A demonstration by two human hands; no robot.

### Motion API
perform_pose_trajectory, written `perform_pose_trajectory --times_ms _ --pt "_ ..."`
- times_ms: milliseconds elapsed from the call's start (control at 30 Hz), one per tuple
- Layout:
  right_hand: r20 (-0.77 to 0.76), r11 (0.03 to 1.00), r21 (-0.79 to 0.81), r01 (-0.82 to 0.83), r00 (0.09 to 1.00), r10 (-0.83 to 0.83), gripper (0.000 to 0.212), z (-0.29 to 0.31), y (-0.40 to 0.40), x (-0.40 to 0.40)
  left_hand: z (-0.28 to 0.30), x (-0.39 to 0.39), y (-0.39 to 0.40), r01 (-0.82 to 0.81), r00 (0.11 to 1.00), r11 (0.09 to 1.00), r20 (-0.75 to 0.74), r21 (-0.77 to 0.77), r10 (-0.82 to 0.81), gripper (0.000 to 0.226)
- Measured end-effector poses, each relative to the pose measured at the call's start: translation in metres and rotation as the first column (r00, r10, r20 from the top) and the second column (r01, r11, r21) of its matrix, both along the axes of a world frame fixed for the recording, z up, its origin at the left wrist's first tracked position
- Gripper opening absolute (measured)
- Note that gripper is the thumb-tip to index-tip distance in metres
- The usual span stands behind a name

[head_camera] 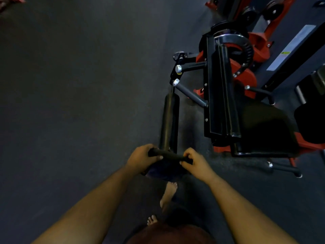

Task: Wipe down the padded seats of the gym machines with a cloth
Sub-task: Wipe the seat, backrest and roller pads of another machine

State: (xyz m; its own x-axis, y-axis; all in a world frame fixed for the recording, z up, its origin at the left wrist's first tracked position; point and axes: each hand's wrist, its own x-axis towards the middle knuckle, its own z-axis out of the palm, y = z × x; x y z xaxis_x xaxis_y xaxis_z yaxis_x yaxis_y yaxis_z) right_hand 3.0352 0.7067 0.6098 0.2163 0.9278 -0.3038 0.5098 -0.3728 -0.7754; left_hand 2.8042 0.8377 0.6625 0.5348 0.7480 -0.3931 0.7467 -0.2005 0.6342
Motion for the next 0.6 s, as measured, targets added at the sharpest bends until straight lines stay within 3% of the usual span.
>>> perform_pose_trajectory --times_ms 133,333,400,500,600 --pt "-0.091 0.983 -0.057 0.177 0.979 -0.181 0.024 -0.042 0.039 0.015 -0.052 0.019 0.041 -0.119 0.993 0.991 -0.021 -0.058 0.118 0.037" --pt "-0.04 0.929 -0.217 0.299 0.949 -0.314 0.026 -0.12 0.099 0.035 -0.137 0.056 0.094 -0.162 0.983 0.973 -0.116 -0.162 0.144 0.041" --pt "0.006 0.903 -0.294 0.314 0.945 -0.327 0.029 -0.147 0.119 0.043 -0.17 0.066 0.11 -0.16 0.984 0.97 -0.107 -0.181 0.142 0.033" --pt "0.091 0.861 -0.353 0.366 0.929 -0.357 0.041 -0.18 0.152 0.054 -0.213 0.08 0.134 -0.168 0.986 0.957 -0.064 -0.237 0.157 0.028" --pt "0.179 0.834 -0.314 0.454 0.891 -0.418 0.065 -0.2 0.191 0.064 -0.253 0.094 0.162 -0.207 0.978 0.942 -0.023 -0.265 0.208 0.045"
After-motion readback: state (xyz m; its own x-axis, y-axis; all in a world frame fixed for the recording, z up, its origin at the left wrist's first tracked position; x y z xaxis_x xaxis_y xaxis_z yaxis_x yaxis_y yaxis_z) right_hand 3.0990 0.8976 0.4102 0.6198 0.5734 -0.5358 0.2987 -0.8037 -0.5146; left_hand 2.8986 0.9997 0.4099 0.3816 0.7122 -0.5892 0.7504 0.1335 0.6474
